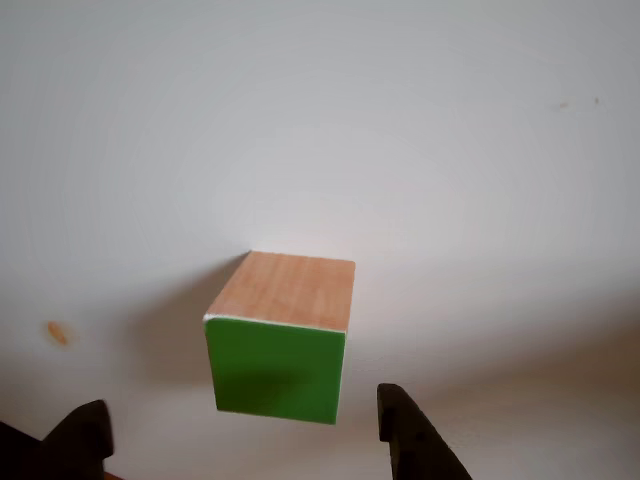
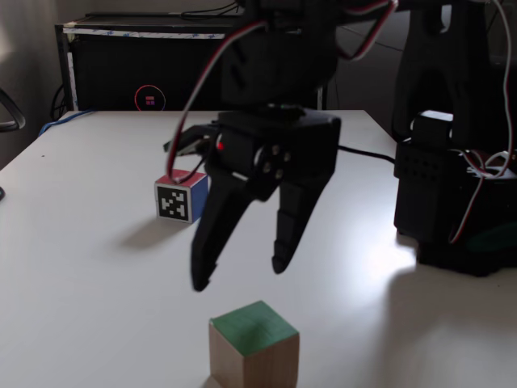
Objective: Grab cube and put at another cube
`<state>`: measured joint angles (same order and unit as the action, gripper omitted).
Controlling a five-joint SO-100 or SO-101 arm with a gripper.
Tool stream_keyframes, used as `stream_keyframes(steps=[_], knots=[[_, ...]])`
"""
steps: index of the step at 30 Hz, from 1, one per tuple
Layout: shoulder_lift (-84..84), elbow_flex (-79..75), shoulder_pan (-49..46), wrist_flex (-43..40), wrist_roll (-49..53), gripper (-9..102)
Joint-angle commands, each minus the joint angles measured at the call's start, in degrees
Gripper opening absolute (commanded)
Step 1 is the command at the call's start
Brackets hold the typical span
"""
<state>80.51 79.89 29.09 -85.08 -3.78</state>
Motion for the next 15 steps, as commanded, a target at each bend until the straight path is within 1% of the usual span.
stream_keyframes(steps=[1,15], knots=[[-1.2,-4.0,1.1,-1.0,-0.3,42],[-11.7,-8.6,3.3,-1.8,-2.4,42]])
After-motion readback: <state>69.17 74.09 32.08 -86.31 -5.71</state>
